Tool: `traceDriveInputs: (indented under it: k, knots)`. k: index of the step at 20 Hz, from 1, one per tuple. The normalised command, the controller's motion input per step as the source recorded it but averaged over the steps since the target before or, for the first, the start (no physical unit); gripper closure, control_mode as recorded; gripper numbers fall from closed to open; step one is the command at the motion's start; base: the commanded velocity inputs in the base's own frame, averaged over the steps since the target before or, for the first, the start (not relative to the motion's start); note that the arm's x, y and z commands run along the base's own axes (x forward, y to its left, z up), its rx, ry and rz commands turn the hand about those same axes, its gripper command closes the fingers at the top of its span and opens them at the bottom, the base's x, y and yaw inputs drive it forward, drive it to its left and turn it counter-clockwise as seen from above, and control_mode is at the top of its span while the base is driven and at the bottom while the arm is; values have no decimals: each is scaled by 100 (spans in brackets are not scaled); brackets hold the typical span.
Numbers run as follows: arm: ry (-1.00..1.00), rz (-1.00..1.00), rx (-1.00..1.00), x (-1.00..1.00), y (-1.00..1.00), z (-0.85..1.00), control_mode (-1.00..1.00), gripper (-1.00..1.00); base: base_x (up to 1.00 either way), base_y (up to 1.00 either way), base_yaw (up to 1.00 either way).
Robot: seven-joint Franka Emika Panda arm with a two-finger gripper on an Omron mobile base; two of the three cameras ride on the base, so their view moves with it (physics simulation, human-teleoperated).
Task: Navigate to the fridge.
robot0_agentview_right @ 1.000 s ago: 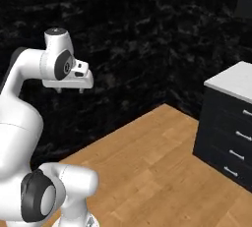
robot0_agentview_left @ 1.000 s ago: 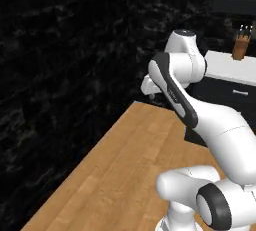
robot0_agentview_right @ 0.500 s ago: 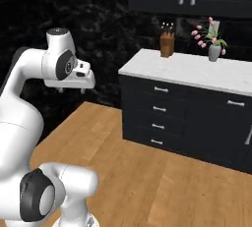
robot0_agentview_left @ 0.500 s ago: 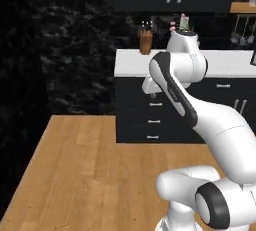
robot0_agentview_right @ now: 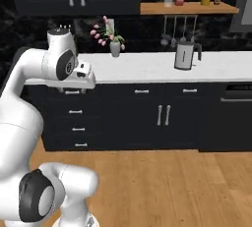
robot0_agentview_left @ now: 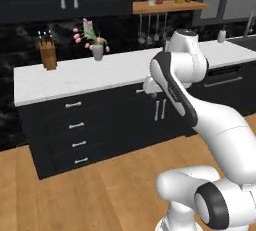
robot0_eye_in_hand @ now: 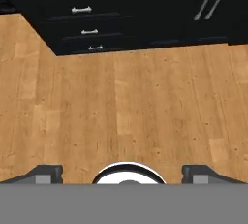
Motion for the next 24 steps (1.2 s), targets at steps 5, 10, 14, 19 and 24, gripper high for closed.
traceDriveInputs:
  k: [5, 10, 14, 19, 24]
  knots:
    - [0, 0, 0, 0, 0, 0, 100, -100, 95, -64, -58]
    - [0, 0, 0, 0, 0, 0, 100, -100, 100, -64, -50]
    - [0, 0, 0, 0, 0, 0, 100, -100, 100, -65, -45]
    - [0, 0, 0, 0, 0, 0, 100, -100, 100, -68, -42]
    - [0, 0, 0, 0, 0, 0, 100, -100, 100, -73, -35]
